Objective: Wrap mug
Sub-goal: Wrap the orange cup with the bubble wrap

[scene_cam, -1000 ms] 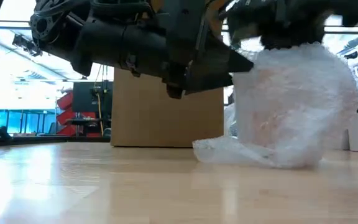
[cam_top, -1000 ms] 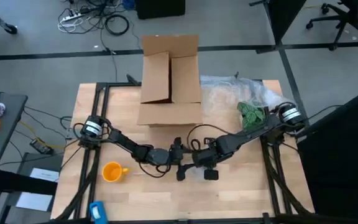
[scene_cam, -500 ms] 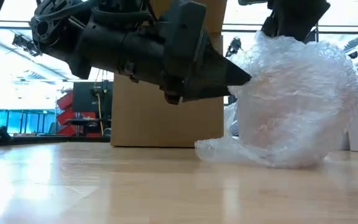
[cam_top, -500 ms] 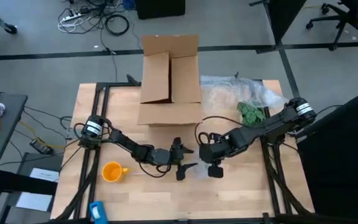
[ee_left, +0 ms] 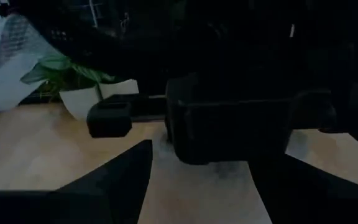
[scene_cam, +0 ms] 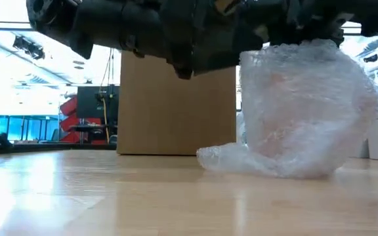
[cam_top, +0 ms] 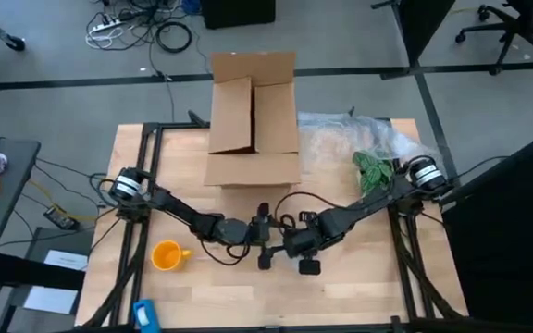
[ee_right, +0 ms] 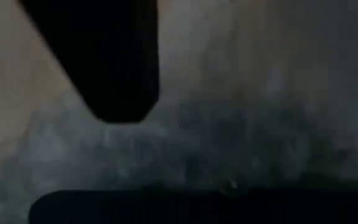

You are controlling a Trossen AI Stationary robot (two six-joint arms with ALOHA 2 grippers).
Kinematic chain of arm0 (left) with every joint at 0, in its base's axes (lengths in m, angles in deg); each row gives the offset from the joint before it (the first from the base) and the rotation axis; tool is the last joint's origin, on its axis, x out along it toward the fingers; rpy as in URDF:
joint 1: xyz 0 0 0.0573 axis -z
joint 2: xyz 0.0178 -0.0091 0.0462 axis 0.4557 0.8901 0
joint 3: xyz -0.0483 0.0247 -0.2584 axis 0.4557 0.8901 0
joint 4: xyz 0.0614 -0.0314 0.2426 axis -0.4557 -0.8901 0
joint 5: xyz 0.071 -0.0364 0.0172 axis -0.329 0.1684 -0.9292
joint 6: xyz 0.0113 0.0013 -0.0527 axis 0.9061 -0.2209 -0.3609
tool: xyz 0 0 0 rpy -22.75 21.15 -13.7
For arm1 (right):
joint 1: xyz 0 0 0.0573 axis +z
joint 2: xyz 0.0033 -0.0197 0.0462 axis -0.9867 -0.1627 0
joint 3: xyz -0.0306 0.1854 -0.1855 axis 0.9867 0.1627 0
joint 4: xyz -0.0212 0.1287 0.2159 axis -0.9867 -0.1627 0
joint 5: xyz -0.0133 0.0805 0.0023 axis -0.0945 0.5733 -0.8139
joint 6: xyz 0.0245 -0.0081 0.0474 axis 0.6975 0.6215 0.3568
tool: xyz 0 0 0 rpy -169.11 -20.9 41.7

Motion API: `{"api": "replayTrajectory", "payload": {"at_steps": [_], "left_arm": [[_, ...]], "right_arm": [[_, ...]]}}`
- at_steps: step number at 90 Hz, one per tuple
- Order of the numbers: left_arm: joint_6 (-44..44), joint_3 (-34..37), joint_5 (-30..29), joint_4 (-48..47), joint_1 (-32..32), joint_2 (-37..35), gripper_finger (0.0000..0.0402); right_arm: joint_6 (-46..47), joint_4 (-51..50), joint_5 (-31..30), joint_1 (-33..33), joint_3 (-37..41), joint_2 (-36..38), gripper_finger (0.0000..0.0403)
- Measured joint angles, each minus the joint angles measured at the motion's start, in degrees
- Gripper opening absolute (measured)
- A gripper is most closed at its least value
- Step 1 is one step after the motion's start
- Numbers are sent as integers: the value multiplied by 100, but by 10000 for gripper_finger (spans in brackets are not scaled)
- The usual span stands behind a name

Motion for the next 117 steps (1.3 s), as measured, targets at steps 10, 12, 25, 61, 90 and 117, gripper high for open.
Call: {"api": "replayTrajectory", "payload": {"at_steps": [10, 12, 25, 61, 90, 117], "left_arm": [[-218, -23, -94, -670, 73, -283, 248], [-305, -26, -126, -868, 102, -374, 248], [-705, -33, -135, -2255, 447, -962, 248], [-555, -34, -503, -698, 546, -172, 248], [-421, -725, 171, -388, 457, 656, 248], [-134, -1025, 277, -509, 356, 725, 248]], "right_arm": [[12, -56, -93, 42, 30, 265, 0], [14, -52, -128, 56, 33, 315, 0], [-5, -84, -354, 167, 39, 526, 0], [-93, -94, -833, 384, 30, 559, 0], [24, -207, -1110, 579, 26, 705, 0], [378, -540, -1287, 724, 20, 1069, 0]]}}
